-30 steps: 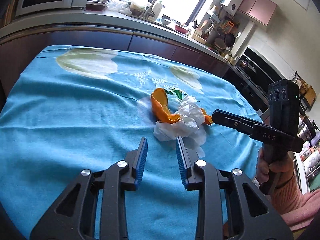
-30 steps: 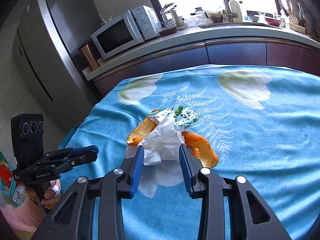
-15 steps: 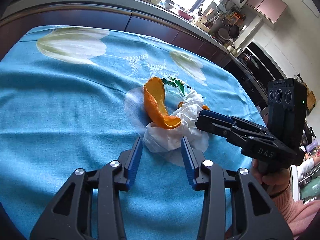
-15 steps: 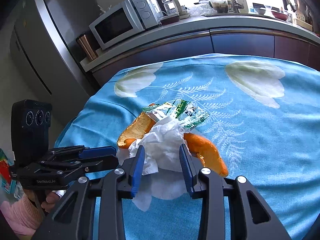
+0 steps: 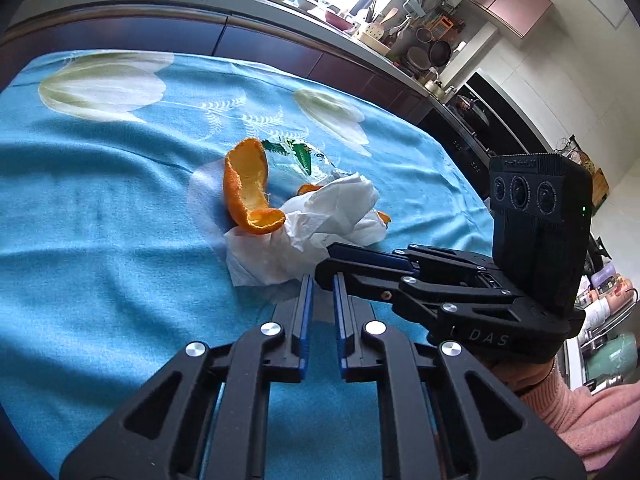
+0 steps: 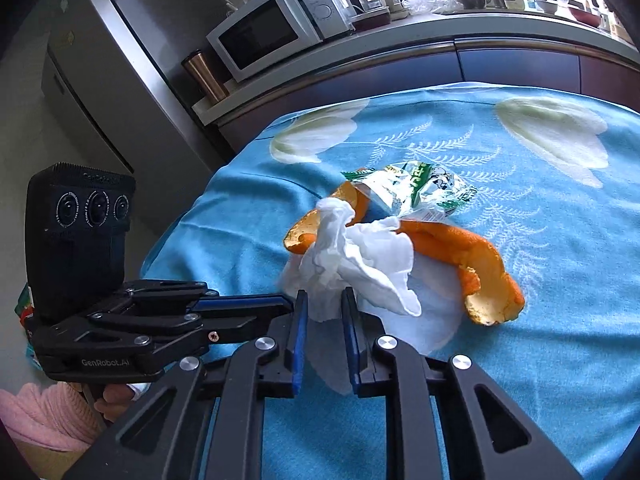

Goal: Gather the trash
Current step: 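Grasp the white tissue with the left tool while the right tool grasps the clear green-printed wrapper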

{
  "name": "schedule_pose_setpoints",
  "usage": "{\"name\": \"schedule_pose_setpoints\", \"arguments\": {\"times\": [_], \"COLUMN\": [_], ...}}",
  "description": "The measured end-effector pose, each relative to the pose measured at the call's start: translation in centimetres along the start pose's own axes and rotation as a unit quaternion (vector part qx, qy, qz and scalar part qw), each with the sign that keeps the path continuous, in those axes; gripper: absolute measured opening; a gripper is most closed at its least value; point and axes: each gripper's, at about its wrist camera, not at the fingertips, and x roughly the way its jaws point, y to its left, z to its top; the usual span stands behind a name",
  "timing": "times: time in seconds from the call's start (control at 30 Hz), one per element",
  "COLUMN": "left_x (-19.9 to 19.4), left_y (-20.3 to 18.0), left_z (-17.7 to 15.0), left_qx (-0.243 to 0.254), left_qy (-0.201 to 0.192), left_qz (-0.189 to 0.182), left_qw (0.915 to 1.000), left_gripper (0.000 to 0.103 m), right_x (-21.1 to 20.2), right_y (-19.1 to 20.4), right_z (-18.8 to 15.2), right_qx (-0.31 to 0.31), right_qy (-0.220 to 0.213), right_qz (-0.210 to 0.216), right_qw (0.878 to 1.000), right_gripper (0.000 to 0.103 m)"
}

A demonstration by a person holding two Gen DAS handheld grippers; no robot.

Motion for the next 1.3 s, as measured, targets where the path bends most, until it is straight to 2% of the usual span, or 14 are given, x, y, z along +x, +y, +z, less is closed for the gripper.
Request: {"name": "schedule_pose_setpoints", "arguments": {"times": [0.1,0.17,0.37,0.43,0.47,0.5,0.7,0.8,0.87,0.93,1.0,1.03,1.13,1.3], "left_x": [-1.3,-2.0,-1.3,-0.4,0.0,0.5,2.2,2.4,2.6,2.7,2.6,2.6,2.3,1.0], "left_y": [-0.2,-0.1,0.6,0.7,0.7,0.6,0.6,0.4,0.3,0.1,0.3,0.4,0.7,0.3], "left_z": [0.0,0.3,1.1,1.2,1.3,1.4,2.1,2.2,2.2,2.2,2.1,2.1,1.8,0.7], "left_qx": [0.011,0.010,-0.006,-0.014,-0.018,-0.020,-0.039,-0.036,-0.028,-0.022,-0.023,-0.027,-0.031,-0.034], "left_qy": [-0.020,-0.032,-0.028,-0.017,-0.011,-0.007,0.003,0.003,0.004,0.003,0.005,0.008,0.005,-0.006], "left_qz": [0.027,0.034,0.049,0.046,0.044,0.042,0.039,0.055,0.074,0.088,0.088,0.084,0.083,0.052], "left_qw": [0.9994,0.9989,0.9984,0.9987,0.9988,0.9989,0.9985,0.9978,0.9969,0.9959,0.9958,0.9960,0.9961,0.9980], "left_gripper": [0.017,0.034,0.046,0.050,0.054,0.054,0.056,0.049,0.037,0.032,0.021,0.013,0.008,0.006], "right_x": [-1.8,-3.2,-5.2,-5.1,-4.9,-4.6,-1.9,-0.5,0.4,1.1,1.6,1.7,1.5,-0.2], "right_y": [0.1,-0.4,-3.5,-4.1,-4.4,-4.6,-6.3,-7.6,-8.4,-9.0,-9.3,-9.5,-9.5,-8.6], "right_z": [0.0,0.1,0.6,1.0,1.2,1.5,4.1,5.0,5.4,5.4,5.4,5.3,5.2,5.1], "right_qx": [-0.004,-0.002,0.026,0.029,0.032,0.035,0.078,0.109,0.134,0.152,0.162,0.166,0.173,0.156], "right_qy": [-0.020,-0.037,-0.063,-0.068,-0.068,-0.068,-0.052,-0.040,-0.032,-0.024,-0.019,-0.019,-0.030,-0.055], "right_qz": [0.000,-0.017,-0.067,-0.077,-0.076,-0.072,-0.024,-0.002,0.016,0.032,0.045,0.049,0.052,0.052], "right_qw": [1.000,0.999,0.995,0.994,0.994,0.994,0.995,0.993,0.990,0.988,0.986,0.985,0.983,0.985], "right_gripper": [0.017,0.018,0.021,0.027,0.035,0.037,0.043,0.045,0.046,0.044,0.029,0.029,0.028,0.026]}}
